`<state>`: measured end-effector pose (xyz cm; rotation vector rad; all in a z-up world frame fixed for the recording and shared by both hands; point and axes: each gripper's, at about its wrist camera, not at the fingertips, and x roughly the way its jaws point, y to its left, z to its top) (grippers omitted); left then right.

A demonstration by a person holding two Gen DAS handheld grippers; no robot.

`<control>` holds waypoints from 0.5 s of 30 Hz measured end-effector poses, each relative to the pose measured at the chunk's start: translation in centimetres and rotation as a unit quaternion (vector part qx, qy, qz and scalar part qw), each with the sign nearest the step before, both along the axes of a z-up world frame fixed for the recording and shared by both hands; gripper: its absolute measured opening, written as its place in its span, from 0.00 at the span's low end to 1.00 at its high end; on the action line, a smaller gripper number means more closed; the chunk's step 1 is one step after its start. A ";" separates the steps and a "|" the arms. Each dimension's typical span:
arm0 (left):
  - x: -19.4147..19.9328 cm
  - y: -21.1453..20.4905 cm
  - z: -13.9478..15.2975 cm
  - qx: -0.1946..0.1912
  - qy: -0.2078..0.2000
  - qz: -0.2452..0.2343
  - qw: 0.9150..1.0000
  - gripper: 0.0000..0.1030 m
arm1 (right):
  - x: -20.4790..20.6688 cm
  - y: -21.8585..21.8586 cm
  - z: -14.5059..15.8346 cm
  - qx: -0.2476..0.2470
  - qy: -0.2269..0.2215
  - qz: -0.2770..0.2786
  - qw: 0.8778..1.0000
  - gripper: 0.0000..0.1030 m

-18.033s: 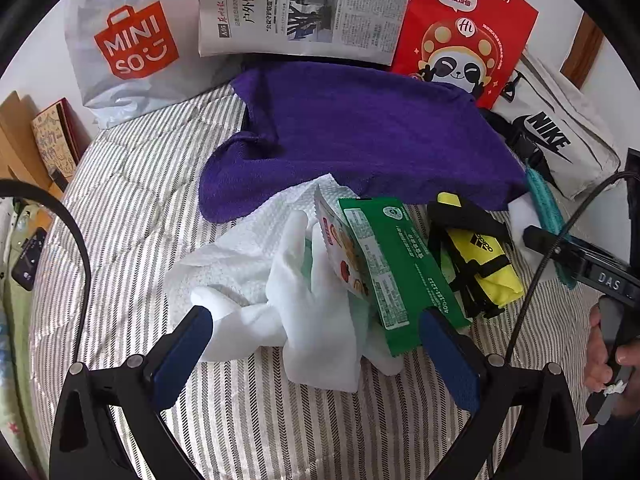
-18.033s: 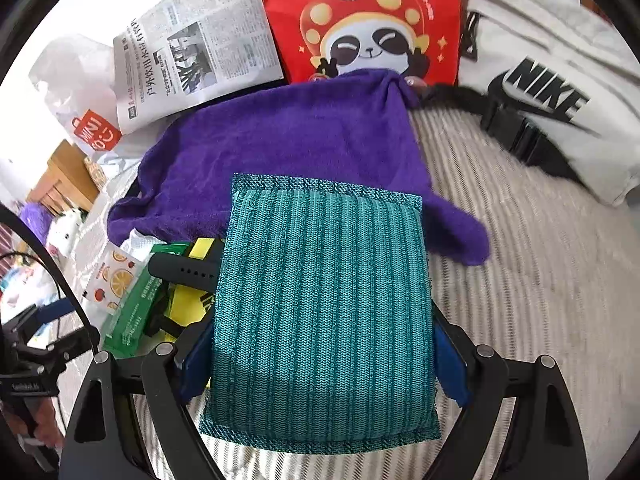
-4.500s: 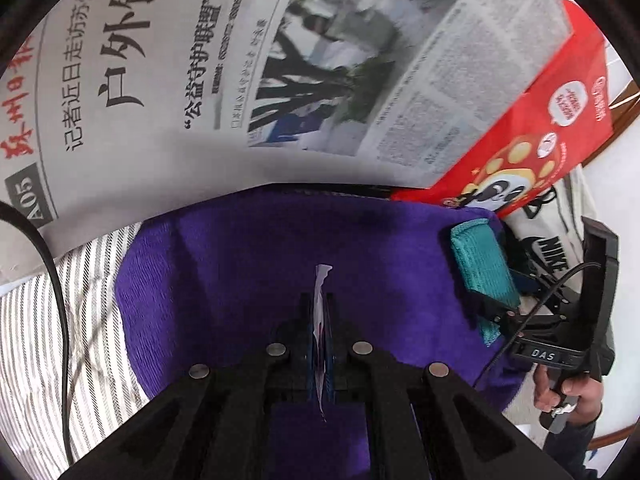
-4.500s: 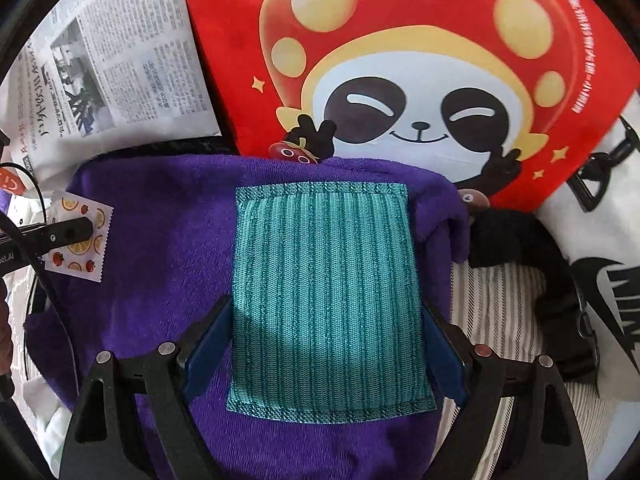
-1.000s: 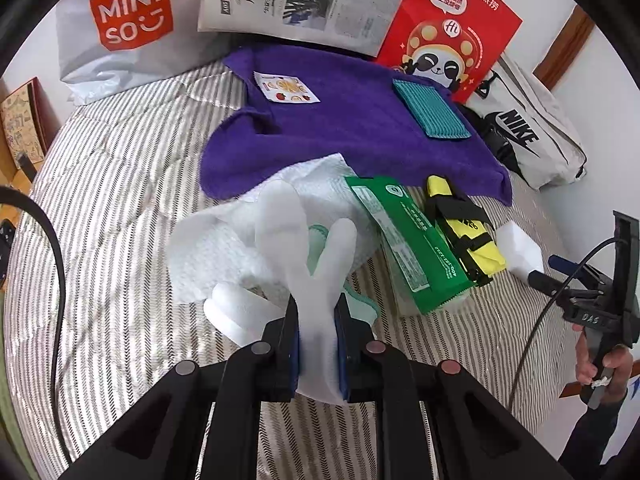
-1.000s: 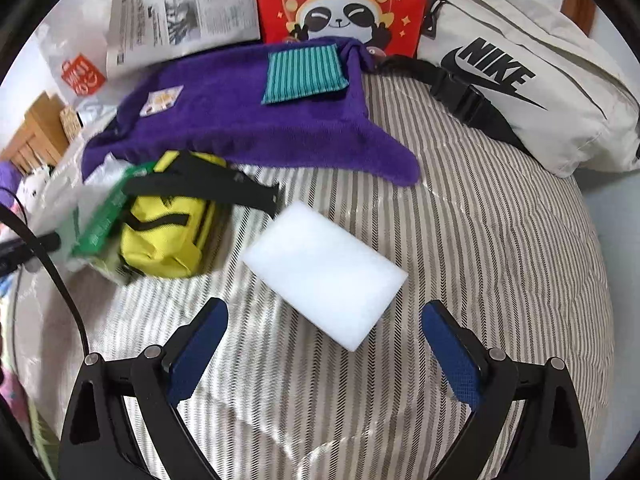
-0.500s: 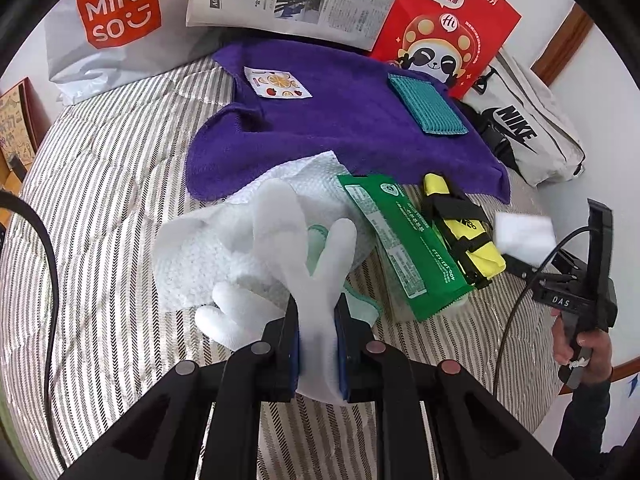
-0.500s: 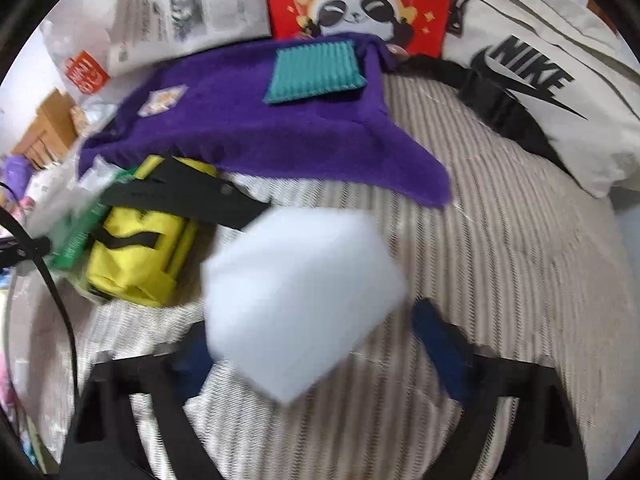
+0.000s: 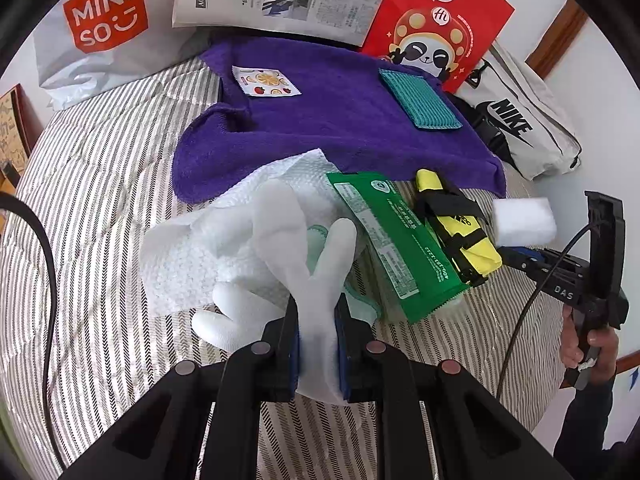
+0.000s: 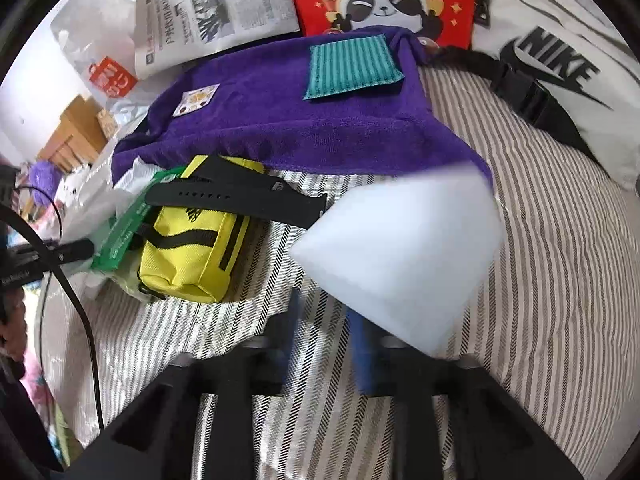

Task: Organize soft objects
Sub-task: 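Grasp the white sponge block with the right gripper while the left holds the glove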

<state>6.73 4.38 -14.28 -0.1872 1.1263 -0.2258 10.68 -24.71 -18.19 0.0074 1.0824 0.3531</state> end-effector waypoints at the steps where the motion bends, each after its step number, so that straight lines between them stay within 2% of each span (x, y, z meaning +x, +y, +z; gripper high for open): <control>1: 0.0 0.0 0.0 0.000 0.000 0.000 1.000 0.14 | 0.0 -0.1 0.0 -0.008 -0.003 -0.008 1.000 0.77; 2: 0.0 0.0 -0.1 -0.001 0.001 0.000 1.000 0.14 | -0.2 -0.2 0.2 -0.022 -0.014 -0.021 0.999 0.84; 4: 0.0 0.1 -0.2 -0.003 0.002 -0.001 1.000 0.14 | -0.4 -0.8 0.5 -0.025 -0.029 -0.038 0.999 0.85; 7: 0.0 0.0 -0.3 -0.002 0.003 -0.002 1.000 0.14 | 0.0 -2.8 0.2 0.007 0.001 -0.078 0.997 0.85; 10: 0.1 -0.1 -0.4 -0.002 0.002 -0.005 1.000 0.14 | 0.1 -4.2 -0.2 0.017 0.022 -0.100 0.995 0.85; 15: 0.0 -0.2 -0.4 -0.002 0.002 -0.006 1.000 0.14 | -1.1 -4.9 0.4 -0.027 -0.007 -0.118 0.993 0.86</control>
